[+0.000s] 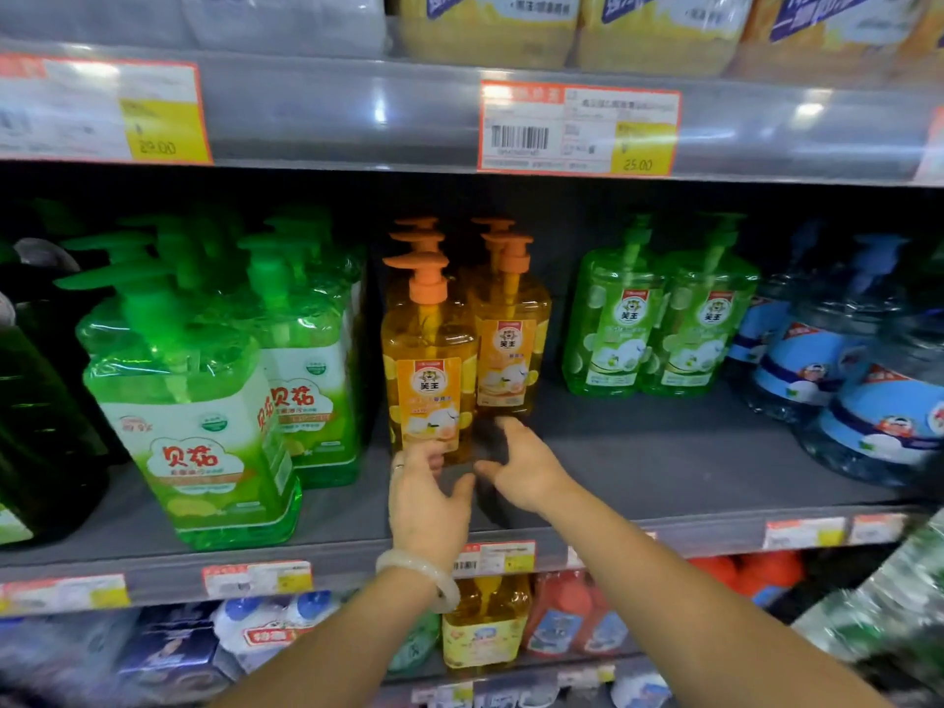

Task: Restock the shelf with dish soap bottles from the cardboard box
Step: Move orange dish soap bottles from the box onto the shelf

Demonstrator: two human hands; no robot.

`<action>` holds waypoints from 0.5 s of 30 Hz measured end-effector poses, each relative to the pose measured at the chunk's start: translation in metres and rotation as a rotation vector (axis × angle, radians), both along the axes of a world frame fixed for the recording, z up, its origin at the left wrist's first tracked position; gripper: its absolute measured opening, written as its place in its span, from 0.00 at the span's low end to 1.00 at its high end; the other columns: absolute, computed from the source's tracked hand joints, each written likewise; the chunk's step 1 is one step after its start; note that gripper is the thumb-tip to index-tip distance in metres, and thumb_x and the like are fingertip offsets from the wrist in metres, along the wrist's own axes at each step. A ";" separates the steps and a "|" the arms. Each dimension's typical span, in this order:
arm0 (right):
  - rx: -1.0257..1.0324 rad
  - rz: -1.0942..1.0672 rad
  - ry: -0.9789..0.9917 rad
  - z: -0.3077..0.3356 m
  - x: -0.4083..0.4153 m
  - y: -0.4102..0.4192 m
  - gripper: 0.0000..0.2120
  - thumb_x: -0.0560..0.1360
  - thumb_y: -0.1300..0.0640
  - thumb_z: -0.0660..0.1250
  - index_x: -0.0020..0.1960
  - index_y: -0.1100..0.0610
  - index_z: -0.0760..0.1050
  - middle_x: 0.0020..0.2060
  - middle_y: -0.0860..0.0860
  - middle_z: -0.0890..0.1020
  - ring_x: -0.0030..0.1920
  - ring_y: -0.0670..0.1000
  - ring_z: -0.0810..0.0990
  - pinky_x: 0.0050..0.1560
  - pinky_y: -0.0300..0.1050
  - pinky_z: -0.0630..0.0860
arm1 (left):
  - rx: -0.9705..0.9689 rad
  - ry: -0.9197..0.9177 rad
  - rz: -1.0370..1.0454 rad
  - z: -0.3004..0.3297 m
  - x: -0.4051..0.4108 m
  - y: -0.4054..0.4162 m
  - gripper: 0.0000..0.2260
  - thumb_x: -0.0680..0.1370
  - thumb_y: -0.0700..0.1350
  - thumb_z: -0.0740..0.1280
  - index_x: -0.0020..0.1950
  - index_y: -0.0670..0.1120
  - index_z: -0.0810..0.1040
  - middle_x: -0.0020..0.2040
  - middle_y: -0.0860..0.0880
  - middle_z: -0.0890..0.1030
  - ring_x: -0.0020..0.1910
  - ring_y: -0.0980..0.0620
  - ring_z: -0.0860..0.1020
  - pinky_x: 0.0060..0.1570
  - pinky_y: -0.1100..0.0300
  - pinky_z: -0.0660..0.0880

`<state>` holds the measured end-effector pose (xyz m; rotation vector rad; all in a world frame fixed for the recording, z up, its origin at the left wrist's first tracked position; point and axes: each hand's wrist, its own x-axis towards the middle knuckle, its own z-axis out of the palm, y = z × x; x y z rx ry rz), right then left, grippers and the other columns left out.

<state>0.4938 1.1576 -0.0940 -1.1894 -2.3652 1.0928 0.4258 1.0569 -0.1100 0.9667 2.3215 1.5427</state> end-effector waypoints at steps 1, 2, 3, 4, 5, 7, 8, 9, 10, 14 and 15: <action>0.051 0.012 -0.046 -0.002 0.009 0.001 0.26 0.75 0.57 0.67 0.71 0.57 0.63 0.68 0.55 0.69 0.69 0.55 0.68 0.67 0.44 0.65 | -0.083 0.070 -0.087 -0.002 0.005 0.002 0.19 0.71 0.39 0.72 0.61 0.43 0.73 0.57 0.47 0.74 0.60 0.46 0.73 0.57 0.59 0.69; 0.112 0.027 -0.087 -0.004 0.020 0.003 0.25 0.75 0.57 0.67 0.70 0.58 0.65 0.68 0.55 0.69 0.69 0.55 0.68 0.67 0.43 0.64 | -0.173 0.156 -0.172 -0.001 0.010 0.005 0.20 0.72 0.41 0.71 0.63 0.44 0.72 0.61 0.46 0.73 0.62 0.47 0.71 0.59 0.58 0.67; 0.171 0.043 -0.122 -0.004 0.032 0.005 0.24 0.74 0.58 0.66 0.69 0.59 0.66 0.68 0.56 0.69 0.69 0.55 0.68 0.67 0.42 0.63 | -0.263 0.250 -0.247 0.000 0.015 0.010 0.22 0.73 0.43 0.70 0.66 0.45 0.70 0.64 0.46 0.71 0.65 0.47 0.69 0.62 0.58 0.66; 0.216 0.055 -0.152 -0.003 0.044 0.007 0.24 0.75 0.59 0.66 0.70 0.59 0.66 0.70 0.56 0.68 0.71 0.55 0.66 0.69 0.41 0.61 | -0.344 0.346 -0.312 0.003 0.021 0.015 0.25 0.74 0.44 0.69 0.68 0.45 0.67 0.68 0.46 0.69 0.67 0.47 0.66 0.64 0.59 0.64; 0.253 0.068 -0.188 -0.002 0.055 0.009 0.24 0.75 0.59 0.65 0.70 0.60 0.66 0.72 0.56 0.65 0.72 0.54 0.64 0.70 0.39 0.58 | -0.411 0.428 -0.369 0.005 0.027 0.021 0.27 0.74 0.46 0.68 0.71 0.45 0.64 0.71 0.46 0.66 0.70 0.47 0.64 0.67 0.59 0.61; 0.326 0.092 -0.254 0.003 0.079 0.013 0.23 0.75 0.59 0.64 0.69 0.61 0.66 0.73 0.55 0.63 0.74 0.52 0.59 0.70 0.37 0.52 | -0.498 0.537 -0.465 0.013 0.044 0.035 0.31 0.75 0.48 0.67 0.74 0.44 0.59 0.75 0.46 0.59 0.74 0.47 0.57 0.72 0.58 0.55; 0.361 0.088 -0.281 0.005 0.092 0.016 0.23 0.75 0.59 0.64 0.69 0.60 0.66 0.74 0.56 0.62 0.75 0.51 0.59 0.71 0.37 0.51 | -0.528 0.578 -0.508 0.017 0.054 0.042 0.32 0.75 0.47 0.67 0.75 0.44 0.57 0.77 0.45 0.56 0.76 0.47 0.54 0.74 0.57 0.52; 0.394 0.073 -0.304 0.006 0.107 0.018 0.24 0.75 0.58 0.65 0.69 0.59 0.65 0.74 0.56 0.61 0.75 0.51 0.58 0.71 0.38 0.50 | -0.551 0.616 -0.544 0.020 0.068 0.049 0.33 0.75 0.47 0.67 0.76 0.43 0.56 0.77 0.45 0.54 0.76 0.46 0.53 0.74 0.56 0.51; 0.425 0.055 -0.329 0.007 0.124 0.019 0.25 0.74 0.58 0.65 0.70 0.59 0.64 0.74 0.56 0.61 0.75 0.51 0.58 0.72 0.39 0.49 | -0.564 0.655 -0.572 0.022 0.084 0.055 0.33 0.75 0.47 0.67 0.76 0.43 0.55 0.77 0.44 0.54 0.76 0.46 0.52 0.75 0.54 0.51; 0.452 -0.074 -0.454 0.005 0.212 0.017 0.27 0.74 0.59 0.64 0.71 0.61 0.62 0.73 0.58 0.62 0.75 0.54 0.58 0.73 0.42 0.50 | -0.546 0.798 -0.685 0.022 0.166 0.073 0.30 0.74 0.48 0.67 0.72 0.43 0.60 0.74 0.43 0.60 0.74 0.43 0.57 0.72 0.52 0.57; 0.449 -0.117 -0.478 0.002 0.237 0.016 0.26 0.74 0.59 0.63 0.70 0.60 0.63 0.72 0.58 0.64 0.74 0.55 0.60 0.73 0.43 0.53 | -0.541 0.809 -0.709 0.021 0.190 0.076 0.29 0.74 0.47 0.67 0.72 0.43 0.61 0.73 0.42 0.61 0.74 0.43 0.58 0.72 0.51 0.58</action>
